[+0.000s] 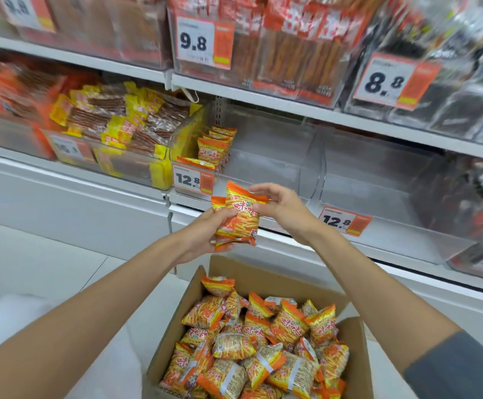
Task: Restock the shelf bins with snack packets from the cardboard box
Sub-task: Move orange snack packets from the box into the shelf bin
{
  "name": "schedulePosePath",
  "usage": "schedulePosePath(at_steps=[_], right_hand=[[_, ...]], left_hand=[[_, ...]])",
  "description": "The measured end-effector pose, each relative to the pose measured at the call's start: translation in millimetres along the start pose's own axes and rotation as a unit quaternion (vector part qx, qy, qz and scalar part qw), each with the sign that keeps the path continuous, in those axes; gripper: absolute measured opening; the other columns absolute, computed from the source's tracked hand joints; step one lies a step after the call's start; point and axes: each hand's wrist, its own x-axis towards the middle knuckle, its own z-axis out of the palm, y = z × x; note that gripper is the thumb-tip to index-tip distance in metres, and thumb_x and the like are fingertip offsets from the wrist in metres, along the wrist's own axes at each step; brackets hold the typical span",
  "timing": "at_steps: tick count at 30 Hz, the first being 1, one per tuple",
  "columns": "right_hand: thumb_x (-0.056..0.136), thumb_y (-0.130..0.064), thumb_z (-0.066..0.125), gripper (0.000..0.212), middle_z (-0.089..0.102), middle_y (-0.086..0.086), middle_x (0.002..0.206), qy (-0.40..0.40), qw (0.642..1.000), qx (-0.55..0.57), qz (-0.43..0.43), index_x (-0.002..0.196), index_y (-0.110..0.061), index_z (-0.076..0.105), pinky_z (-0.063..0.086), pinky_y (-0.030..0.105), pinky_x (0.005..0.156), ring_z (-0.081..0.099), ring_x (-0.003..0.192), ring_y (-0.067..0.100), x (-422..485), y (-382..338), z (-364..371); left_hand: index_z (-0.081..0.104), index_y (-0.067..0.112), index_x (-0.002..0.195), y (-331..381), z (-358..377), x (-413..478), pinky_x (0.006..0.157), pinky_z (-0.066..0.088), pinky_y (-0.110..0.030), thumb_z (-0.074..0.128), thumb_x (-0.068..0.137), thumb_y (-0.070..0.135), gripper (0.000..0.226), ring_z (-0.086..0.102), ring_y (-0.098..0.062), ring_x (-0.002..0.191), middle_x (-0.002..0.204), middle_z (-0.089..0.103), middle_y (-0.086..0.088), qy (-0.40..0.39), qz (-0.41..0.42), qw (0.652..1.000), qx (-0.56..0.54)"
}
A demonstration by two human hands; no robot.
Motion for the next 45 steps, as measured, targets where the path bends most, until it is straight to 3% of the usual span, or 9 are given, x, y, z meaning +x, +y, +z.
schedulePosePath(at_steps=[6,10,13,18,24,30,35,42,45], right_hand=[[0.093,-0.024,0.065,0.038,0.061,0.002,0.124,-0.038,0.999,0.007,0.037,0.129,-0.021,0.057,0.050,0.043,0.100,0.060,0.114,0.019,17.9,-30.9,11.2],[0.079,-0.018,0.078,0.088,0.049,0.005,0.136,-0.061,0.996,0.037,0.049,0.148,-0.033,0.027,0.055,0.036,0.089,0.060,0.115,0.021,37.0,-39.6,12.1],[0.064,-0.023,0.086,0.118,0.048,0.007,0.141,-0.064,0.992,0.073,0.081,0.153,-0.036,0.010,0.046,0.043,0.104,0.060,0.118,0.024,59.0,-39.3,6.4],[0.071,-0.026,0.079,0.066,0.068,0.013,0.116,-0.116,0.986,0.091,0.081,0.130,-0.011,0.053,0.052,0.043,0.094,0.065,0.106,0.026,88.7,-34.7,-2.3],[0.069,-0.028,0.072,0.043,0.068,0.010,0.093,-0.054,0.985,0.146,0.072,0.108,-0.014,0.063,0.056,0.036,0.068,0.064,0.084,0.022,116.7,-32.3,-27.1],[0.084,-0.017,0.070,0.018,0.067,0.008,0.092,0.017,0.985,0.141,0.101,0.100,-0.015,0.063,0.053,0.034,0.064,0.064,0.077,0.018,131.8,-10.6,-41.7],[0.081,-0.017,0.073,0.044,0.069,0.007,0.100,0.038,0.981,0.151,0.118,0.122,-0.010,0.058,0.055,0.037,0.067,0.066,0.089,0.021,137.8,-0.9,-45.4],[0.082,-0.015,0.071,0.033,0.070,0.008,0.099,0.011,0.983,0.145,0.113,0.113,-0.013,0.061,0.056,0.041,0.077,0.065,0.090,0.022,140.8,0.4,-51.3],[0.070,-0.018,0.077,0.037,0.072,0.006,0.094,-0.018,0.978,0.169,0.121,0.105,-0.014,0.063,0.056,0.040,0.081,0.068,0.083,0.021,143.9,0.1,-44.5]], left_hand=[[0.055,0.023,0.111,31.1,-12.3,7.1,0.079,0.056,-0.034,0.053,0.097,0.037,0.019,0.066,-0.018,0.090,0.096,0.070,-0.003,0.060,0.032,0.998,-0.013],[0.051,0.021,0.119,54.2,-24.6,17.3,0.080,0.057,-0.035,0.053,0.097,0.039,0.029,0.065,-0.020,0.101,0.109,0.068,-0.007,0.053,0.055,0.997,0.018],[0.052,0.019,0.118,72.2,-32.1,29.0,0.090,0.056,-0.042,0.052,0.098,0.038,0.028,0.065,-0.023,0.106,0.114,0.065,-0.007,0.027,0.073,0.996,0.051],[0.050,0.011,0.125,100.5,-37.8,56.3,0.095,0.053,-0.042,0.047,0.099,0.038,0.038,0.064,-0.023,0.106,0.116,0.064,-0.013,0.011,0.098,0.984,0.150],[0.046,0.025,0.138,132.2,-63.8,83.7,0.092,0.050,-0.029,0.035,0.100,0.051,0.048,0.058,-0.013,0.113,0.128,0.057,0.009,-0.011,0.125,0.968,0.216],[0.063,0.015,0.126,142.5,-108.4,116.2,0.097,0.044,-0.020,0.062,0.084,-0.014,0.051,0.054,-0.009,0.122,0.131,0.061,0.002,-0.047,0.090,0.862,0.497],[0.070,0.015,0.117,153.0,-108.8,134.6,0.101,0.048,-0.028,0.074,0.079,-0.003,0.041,0.059,-0.013,0.116,0.122,0.066,0.001,-0.053,0.084,0.813,0.573],[0.068,0.018,0.110,139.3,-100.8,156.7,0.083,0.048,-0.030,0.080,0.079,0.021,0.034,0.059,-0.022,0.107,0.118,0.063,-0.001,0.115,0.210,0.660,0.712],[0.066,0.015,0.112,135.8,-99.2,157.8,0.073,0.041,-0.028,0.079,0.079,0.023,0.036,0.059,-0.023,0.098,0.110,0.065,-0.004,0.143,0.210,0.655,0.711]])
